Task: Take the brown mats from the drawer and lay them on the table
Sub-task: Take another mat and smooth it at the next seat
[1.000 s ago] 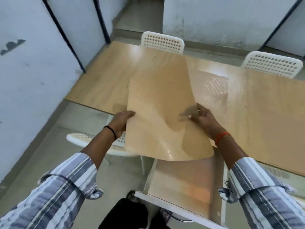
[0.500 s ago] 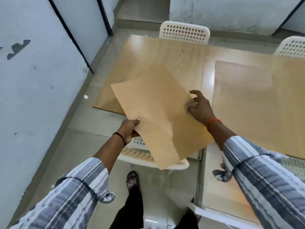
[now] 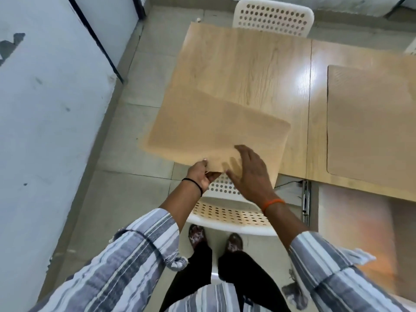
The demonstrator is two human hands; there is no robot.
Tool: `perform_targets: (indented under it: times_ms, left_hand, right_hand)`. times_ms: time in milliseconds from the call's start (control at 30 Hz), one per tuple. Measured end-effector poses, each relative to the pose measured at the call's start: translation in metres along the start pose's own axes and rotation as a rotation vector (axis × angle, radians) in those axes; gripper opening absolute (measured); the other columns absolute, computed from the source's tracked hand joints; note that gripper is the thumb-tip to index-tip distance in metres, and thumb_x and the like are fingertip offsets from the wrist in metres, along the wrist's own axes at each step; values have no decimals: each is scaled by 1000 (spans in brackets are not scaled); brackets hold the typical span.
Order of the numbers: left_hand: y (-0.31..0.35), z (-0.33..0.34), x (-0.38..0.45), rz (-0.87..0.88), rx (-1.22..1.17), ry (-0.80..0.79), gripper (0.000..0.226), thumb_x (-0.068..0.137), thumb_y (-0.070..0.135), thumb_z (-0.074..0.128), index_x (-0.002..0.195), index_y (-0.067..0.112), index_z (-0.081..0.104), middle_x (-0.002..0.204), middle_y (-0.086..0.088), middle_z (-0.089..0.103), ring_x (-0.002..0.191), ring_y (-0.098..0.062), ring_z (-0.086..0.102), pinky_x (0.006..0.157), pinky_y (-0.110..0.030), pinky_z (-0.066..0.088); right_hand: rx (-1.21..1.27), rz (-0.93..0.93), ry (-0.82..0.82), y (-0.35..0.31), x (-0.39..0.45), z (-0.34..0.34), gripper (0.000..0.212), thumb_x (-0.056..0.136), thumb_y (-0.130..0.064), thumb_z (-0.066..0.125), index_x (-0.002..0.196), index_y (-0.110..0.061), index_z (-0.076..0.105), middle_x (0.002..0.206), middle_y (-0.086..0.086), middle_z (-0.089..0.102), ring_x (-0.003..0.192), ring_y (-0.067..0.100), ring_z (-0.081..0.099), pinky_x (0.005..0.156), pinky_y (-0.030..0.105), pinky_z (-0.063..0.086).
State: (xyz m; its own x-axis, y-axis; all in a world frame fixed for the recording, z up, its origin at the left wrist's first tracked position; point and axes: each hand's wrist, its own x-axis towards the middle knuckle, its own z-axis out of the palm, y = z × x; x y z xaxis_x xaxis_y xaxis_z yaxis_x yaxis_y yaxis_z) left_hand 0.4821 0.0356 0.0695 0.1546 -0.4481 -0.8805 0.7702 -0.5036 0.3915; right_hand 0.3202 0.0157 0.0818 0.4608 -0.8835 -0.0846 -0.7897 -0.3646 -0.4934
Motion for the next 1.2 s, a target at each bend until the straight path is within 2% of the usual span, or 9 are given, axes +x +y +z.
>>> perform_targets:
  times_ms: [67, 133, 200, 367, 500, 600, 833, 1067, 1200]
  left_hand:
    - [6, 15, 1, -12, -19, -38, 19, 104, 14, 37, 110, 3, 51, 95, -16, 61, 82, -27, 62, 68, -39, 58]
    - [11, 27, 4, -38, -25, -78, 22, 101, 8, 35, 114, 0, 49, 100, -19, 62, 91, -31, 62, 85, -43, 52]
    - [15, 35, 6, -59, -11, -99, 22, 99, 6, 36, 116, 0, 47, 105, -21, 62, 100, -32, 62, 90, -45, 50]
    - [23, 36, 12, -79, 150, -59, 12, 100, 12, 41, 103, 3, 49, 100, -17, 61, 87, -30, 64, 82, -42, 53]
    - [36, 20, 20, -7, 253, 54, 17, 101, 18, 40, 111, 7, 48, 99, -13, 64, 80, -25, 67, 70, -37, 57]
    - [46, -1, 23, 46, 295, 141, 14, 101, 20, 43, 104, 10, 52, 91, -8, 67, 66, -18, 72, 61, -31, 58]
    - [56, -30, 27, 90, 469, 138, 12, 95, 25, 60, 90, 15, 64, 90, -4, 73, 82, -17, 70, 86, -36, 54]
    - [55, -45, 28, 106, 454, 163, 12, 89, 22, 68, 90, 10, 67, 84, -5, 72, 76, -17, 70, 82, -31, 54]
    - [60, -48, 29, 106, 436, 164, 8, 89, 20, 67, 87, 11, 67, 85, -6, 72, 71, -17, 70, 68, -28, 54]
  right_hand:
    - [-26, -29, -54, 0, -3, 5, 69, 91, -45, 60, 149, -19, 32, 154, 5, 36, 138, 24, 38, 114, 43, 35]
    - [-43, -28, -81, 9, 1, 3, 66, 92, -35, 62, 149, -22, 34, 156, 4, 35, 140, 24, 38, 115, 44, 34]
    - [-34, -13, -52, 20, 9, -1, 52, 95, -22, 59, 145, -21, 42, 155, 6, 39, 139, 25, 41, 112, 44, 39]
    - [-22, 6, -72, 43, 24, 2, 31, 102, -22, 49, 131, -21, 59, 149, 10, 47, 137, 28, 44, 104, 44, 47]
    - [-9, 3, -63, 52, 25, 14, 31, 102, -21, 49, 131, -21, 60, 152, 13, 44, 143, 32, 37, 113, 48, 38]
    - [33, -19, -47, 56, 23, 20, 32, 100, -17, 54, 131, -18, 61, 154, 16, 40, 146, 34, 32, 117, 50, 32]
    - [106, -9, -115, 65, 26, 16, 45, 93, -20, 66, 137, -21, 57, 160, 9, 30, 151, 25, 19, 121, 50, 23]
    - [120, 12, -113, 64, 37, 15, 51, 83, -14, 76, 132, -20, 61, 158, 8, 36, 149, 27, 25, 120, 50, 27]
    - [140, 5, -103, 67, 40, 16, 52, 82, -10, 77, 131, -20, 63, 157, 6, 37, 149, 27, 27, 118, 52, 30]
